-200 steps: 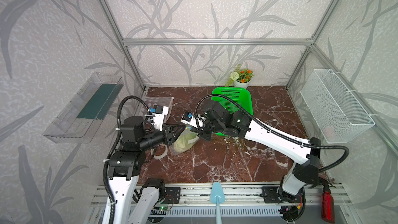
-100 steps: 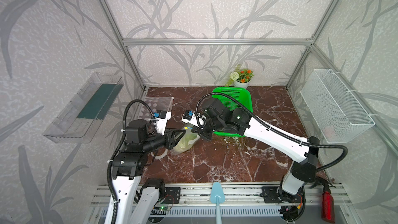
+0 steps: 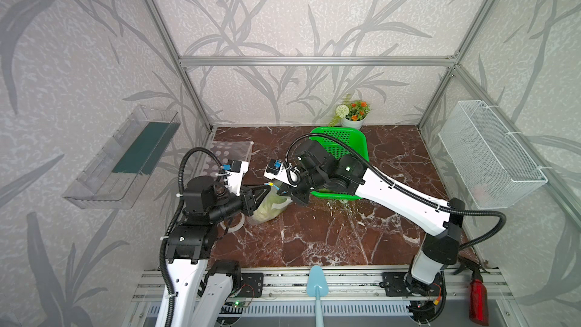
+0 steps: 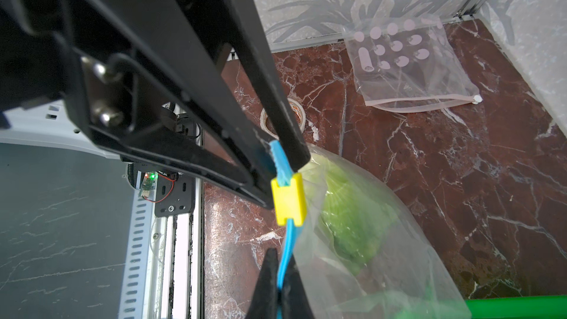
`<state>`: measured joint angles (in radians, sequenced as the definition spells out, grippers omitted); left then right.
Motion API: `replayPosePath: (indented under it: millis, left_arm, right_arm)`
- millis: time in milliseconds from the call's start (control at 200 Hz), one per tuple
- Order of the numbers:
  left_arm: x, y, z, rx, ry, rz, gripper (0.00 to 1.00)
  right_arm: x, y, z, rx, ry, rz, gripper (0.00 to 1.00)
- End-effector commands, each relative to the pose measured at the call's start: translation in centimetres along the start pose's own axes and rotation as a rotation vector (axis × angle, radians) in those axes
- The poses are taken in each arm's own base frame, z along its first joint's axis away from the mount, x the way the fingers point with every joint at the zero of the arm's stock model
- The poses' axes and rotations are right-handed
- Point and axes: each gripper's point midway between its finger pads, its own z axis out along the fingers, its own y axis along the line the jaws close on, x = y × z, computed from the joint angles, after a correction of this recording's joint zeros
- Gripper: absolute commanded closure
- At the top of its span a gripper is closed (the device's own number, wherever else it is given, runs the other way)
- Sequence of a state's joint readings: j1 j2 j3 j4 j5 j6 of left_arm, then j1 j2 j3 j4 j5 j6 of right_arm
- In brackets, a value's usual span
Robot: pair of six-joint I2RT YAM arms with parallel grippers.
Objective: Open the zip-top bag and take out the chinese cabbages
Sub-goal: Adjust the zipper food storage bag at the center of the board.
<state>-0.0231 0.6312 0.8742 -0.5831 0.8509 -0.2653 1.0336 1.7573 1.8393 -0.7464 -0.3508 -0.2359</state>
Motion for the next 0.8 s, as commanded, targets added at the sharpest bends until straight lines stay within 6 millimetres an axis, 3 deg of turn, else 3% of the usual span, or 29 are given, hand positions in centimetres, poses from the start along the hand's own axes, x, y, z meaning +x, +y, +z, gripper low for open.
replayPosePath:
  millis: [0, 100, 265, 290, 395, 440, 555, 635, 760, 795]
  left_arm:
    - [-0.4, -0.7, -0.1, 0.037, -0.022, 0.029, 0.82]
    - [-0.1, -0.5, 0.0, 0.034, -0.02, 0.025, 0.84]
    - [-0.6, -0.7, 0.0, 0.046, -0.043, 0.02, 1.0]
    - [-0.6, -0.7, 0.0, 0.045, -0.044, 0.019, 1.0]
    - [-0.9, -0.8, -0.1, 0.044, -0.06, 0.021, 1.0]
    - [-1.0, -0.9, -0.2, 0.044, -0.067, 0.02, 1.0]
    - [-1.3, -1.2, -0.3, 0.052, -0.077, 0.025, 1.0]
    - [-1.2, -1.2, -0.2, 0.057, -0.073, 0.023, 1.0]
    - [-1.0, -1.6, -0.1, 0.085, -0.059, 0.023, 1.0]
    - [-1.0, -1.7, -0.1, 0.093, -0.054, 0.025, 1.0]
  right_arm:
    - [-0.7, 0.6, -0.3, -0.042, -0.014, 0.008, 1.0]
    - [-0.9, 1.0, -0.4, -0.061, -0.019, 0.011, 1.0]
    - [-0.9, 1.2, -0.3, -0.075, -0.021, 0.018, 1.0]
    - [-0.7, -0.1, -0.7, -0.054, -0.023, 0.038, 1.0]
    - [-0.7, -0.4, -0.8, -0.051, -0.028, 0.05, 0.99]
    - [-0.7, -0.7, -0.9, -0.045, -0.028, 0.055, 0.77]
    - [-0.9, -1.6, -1.9, -0.026, -0.054, 0.073, 0.32]
    - [-1.4, -2.1, -2.9, -0.031, -0.098, 0.084, 0.18]
    - [-2.3, -2.5, -3.4, -0.053, -0.154, 0.073, 0.12]
    - [-3.4, -2.0, -4.9, -0.058, -0.199, 0.044, 0.12]
